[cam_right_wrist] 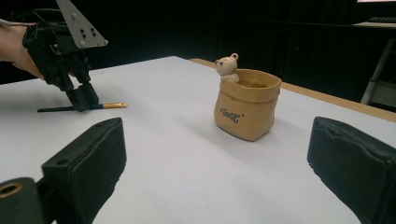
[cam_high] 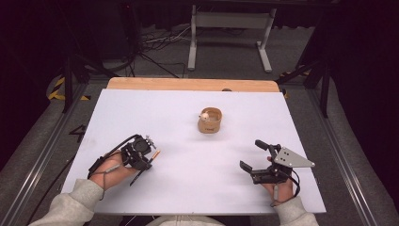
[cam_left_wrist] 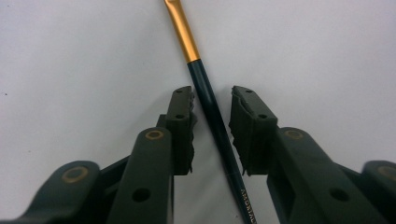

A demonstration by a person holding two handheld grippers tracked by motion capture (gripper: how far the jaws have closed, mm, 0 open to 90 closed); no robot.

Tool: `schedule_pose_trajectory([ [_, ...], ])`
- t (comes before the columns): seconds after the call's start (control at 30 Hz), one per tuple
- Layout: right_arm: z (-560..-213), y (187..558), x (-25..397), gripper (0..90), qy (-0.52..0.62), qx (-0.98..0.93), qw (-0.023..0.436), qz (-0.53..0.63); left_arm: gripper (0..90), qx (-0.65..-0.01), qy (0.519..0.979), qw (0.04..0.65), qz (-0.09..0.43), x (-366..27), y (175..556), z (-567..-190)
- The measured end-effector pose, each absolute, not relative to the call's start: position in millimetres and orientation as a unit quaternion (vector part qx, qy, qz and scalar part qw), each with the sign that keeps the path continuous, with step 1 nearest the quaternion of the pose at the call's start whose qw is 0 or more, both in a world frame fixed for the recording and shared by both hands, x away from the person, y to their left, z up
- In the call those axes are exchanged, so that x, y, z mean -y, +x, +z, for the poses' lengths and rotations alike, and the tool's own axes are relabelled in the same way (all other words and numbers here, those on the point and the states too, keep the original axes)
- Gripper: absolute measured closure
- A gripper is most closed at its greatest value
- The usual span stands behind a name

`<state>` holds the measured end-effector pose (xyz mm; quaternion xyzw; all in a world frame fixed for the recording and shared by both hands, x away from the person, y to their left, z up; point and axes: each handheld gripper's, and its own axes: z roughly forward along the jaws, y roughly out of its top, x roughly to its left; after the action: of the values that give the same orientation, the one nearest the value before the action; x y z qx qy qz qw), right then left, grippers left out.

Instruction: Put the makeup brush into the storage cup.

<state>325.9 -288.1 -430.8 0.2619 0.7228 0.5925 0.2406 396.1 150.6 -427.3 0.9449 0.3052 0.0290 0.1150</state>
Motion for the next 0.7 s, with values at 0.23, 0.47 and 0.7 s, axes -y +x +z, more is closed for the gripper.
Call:
schedule_pose_trajectory([
  [0.23, -430.8, 325.8, 287.7, 4.7, 0.261, -0.724, 0.242, 0.590, 81.7, -0.297, 0.948, 0.108, 0.028, -150.2, 394.9, -427.1],
  [0.47, -430.8, 325.8, 287.7, 4.8, 0.261, -0.725, 0.243, 0.590, 82.0, -0.295, 0.949, 0.105, 0.028, -149.5, 395.2, -426.7],
  [0.7, -430.8, 325.9, 287.5, 4.9, 0.260, -0.725, 0.244, 0.589, 82.1, -0.298, 0.948, 0.112, 0.030, -149.7, 395.5, -422.1],
])
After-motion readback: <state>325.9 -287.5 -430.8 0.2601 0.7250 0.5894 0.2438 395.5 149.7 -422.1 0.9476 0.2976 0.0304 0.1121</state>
